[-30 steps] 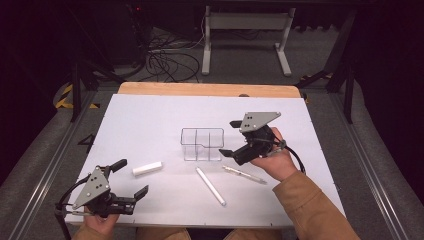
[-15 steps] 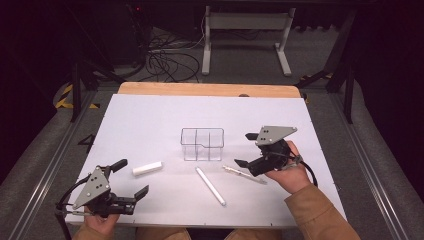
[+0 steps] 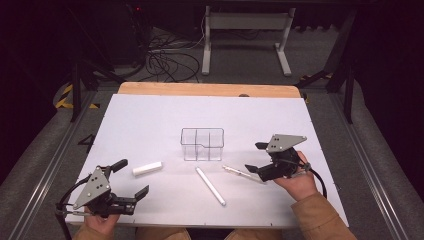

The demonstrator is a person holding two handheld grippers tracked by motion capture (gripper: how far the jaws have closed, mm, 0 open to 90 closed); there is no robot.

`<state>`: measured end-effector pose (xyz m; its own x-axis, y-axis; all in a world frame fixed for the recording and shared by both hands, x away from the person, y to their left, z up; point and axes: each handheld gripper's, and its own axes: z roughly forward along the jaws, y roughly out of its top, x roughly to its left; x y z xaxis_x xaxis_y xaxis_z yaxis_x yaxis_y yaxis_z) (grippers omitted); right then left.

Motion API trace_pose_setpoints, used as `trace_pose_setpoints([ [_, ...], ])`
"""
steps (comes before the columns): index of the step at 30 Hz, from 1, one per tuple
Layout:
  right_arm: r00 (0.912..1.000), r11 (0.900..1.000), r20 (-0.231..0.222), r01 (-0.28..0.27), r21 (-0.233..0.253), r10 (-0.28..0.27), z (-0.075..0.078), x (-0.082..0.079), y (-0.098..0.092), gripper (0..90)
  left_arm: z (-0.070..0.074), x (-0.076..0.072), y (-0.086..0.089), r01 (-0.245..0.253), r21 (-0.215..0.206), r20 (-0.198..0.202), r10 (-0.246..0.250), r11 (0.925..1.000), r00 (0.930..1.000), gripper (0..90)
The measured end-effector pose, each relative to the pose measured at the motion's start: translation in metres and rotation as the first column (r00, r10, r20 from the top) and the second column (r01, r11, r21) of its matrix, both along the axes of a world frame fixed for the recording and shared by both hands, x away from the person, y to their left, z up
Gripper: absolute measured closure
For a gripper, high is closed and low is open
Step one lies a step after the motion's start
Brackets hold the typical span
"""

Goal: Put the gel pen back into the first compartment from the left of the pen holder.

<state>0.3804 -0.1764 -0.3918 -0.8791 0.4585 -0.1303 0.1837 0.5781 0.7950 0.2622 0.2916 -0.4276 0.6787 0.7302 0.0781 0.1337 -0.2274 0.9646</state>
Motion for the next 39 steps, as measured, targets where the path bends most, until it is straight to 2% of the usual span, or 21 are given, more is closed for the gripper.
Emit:
trace_pose_setpoints([
  [2,0.9999,1.000,0.006,0.009,-0.002,-0.009,-0.003,-0.001,-0.004,20.9,0.000,0.000,0.000,0.001,0.000,-0.001,-0.001,1.0000,1.0000,0.6],
  [6,0.9997,0.999,-0.009,0.021,0.026,-0.021,-0.010,-0.002,-0.011,21.3,0.000,0.000,-0.001,0.000,-0.001,-0.001,0.000,1.0000,1.0000,0.6],
  [12,0.9994,0.999,-0.017,0.030,0.029,-0.029,-0.014,-0.002,-0.016,21.3,0.000,0.000,0.000,0.001,-0.002,0.000,-0.001,1.0000,1.0000,0.6],
  [21,0.9988,0.999,-0.018,0.047,0.007,-0.046,-0.022,-0.004,-0.022,21.2,0.000,0.000,0.000,0.002,-0.003,0.001,-0.002,1.0000,1.0000,0.6],
  [27,0.9986,0.999,-0.019,0.049,0.014,-0.049,-0.021,-0.004,-0.023,21.4,0.000,0.000,0.000,0.001,-0.003,0.000,-0.001,1.0000,1.0000,0.6],
  [29,0.9987,0.999,-0.026,0.044,0.010,-0.044,-0.022,-0.004,-0.023,24.2,0.000,0.000,0.000,0.001,-0.002,-0.001,-0.001,1.0000,1.0000,0.6],
  [33,0.9970,1.000,-0.076,0.012,-0.001,-0.012,-0.023,-0.002,-0.023,33.1,0.000,0.000,0.000,0.002,-0.002,-0.002,-0.002,1.0000,1.0000,0.6],
  [39,0.9945,0.998,-0.105,0.000,-0.059,-0.006,-0.029,0.001,-0.019,37.4,0.000,0.000,0.000,0.001,-0.002,-0.001,-0.001,1.0000,1.0000,0.6],
])
